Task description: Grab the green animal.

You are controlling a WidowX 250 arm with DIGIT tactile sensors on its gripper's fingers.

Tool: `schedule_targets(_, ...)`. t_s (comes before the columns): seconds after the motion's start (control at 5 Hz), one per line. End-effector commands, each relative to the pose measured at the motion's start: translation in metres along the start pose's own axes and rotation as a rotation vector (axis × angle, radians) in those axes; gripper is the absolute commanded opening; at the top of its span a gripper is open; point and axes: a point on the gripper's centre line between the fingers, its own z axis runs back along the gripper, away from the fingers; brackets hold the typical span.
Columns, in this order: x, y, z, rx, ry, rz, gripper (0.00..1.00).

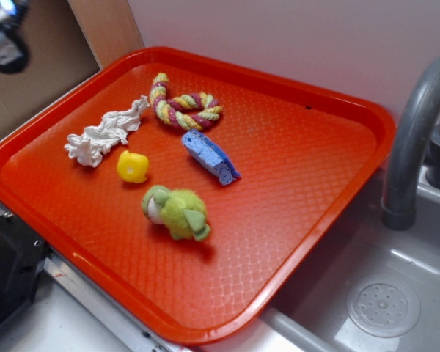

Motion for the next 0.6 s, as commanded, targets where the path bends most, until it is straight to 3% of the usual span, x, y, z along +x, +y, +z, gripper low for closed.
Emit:
schedule_targets(0.0, 0.044, -0.039, -0.048, -0.123, -0.157, -0.459, 1.0)
schedule_targets(0.2, 0.04, -0.058, -0.064, -0.255, -0.173, -0.678, 1.0)
schedule_targets(0.4, 0.035, -0.059, -0.092, -0.281, -0.105, -0.714, 1.0)
